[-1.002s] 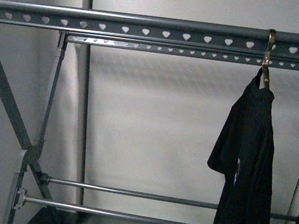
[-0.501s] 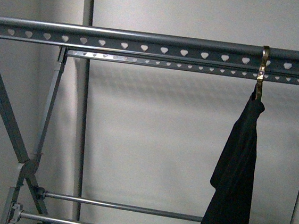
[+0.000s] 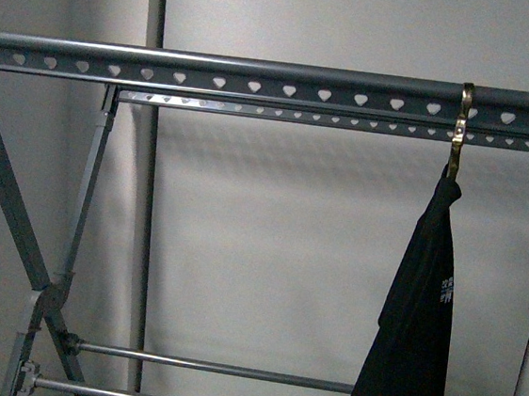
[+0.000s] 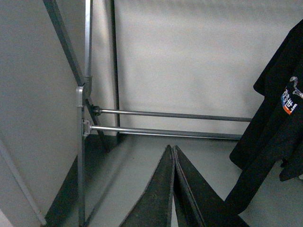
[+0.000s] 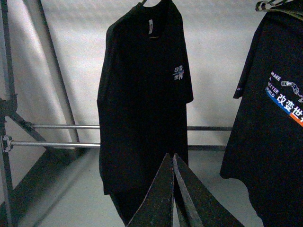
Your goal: Hang clothes on hanger
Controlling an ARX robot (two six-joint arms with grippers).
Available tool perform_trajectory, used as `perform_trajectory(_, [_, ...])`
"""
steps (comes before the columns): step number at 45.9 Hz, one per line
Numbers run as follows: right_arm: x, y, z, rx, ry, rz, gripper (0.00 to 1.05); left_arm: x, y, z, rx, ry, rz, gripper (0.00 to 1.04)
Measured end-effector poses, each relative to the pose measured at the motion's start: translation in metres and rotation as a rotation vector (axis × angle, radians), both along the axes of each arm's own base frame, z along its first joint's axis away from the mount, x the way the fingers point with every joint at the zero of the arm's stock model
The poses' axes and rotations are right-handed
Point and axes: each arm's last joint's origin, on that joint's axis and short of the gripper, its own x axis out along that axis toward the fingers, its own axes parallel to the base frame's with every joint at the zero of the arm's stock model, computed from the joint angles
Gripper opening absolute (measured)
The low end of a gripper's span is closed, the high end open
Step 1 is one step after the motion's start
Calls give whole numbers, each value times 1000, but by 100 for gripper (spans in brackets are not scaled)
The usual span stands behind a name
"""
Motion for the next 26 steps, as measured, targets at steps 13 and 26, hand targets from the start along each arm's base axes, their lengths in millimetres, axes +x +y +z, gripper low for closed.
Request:
perform_trajectory(13, [0, 0, -14, 0, -1, 0, 2, 0, 0, 0, 0, -1, 0, 4])
perform_trajectory(26, [0, 0, -14, -1, -2, 0, 24, 0, 0, 0, 0, -1, 0, 19])
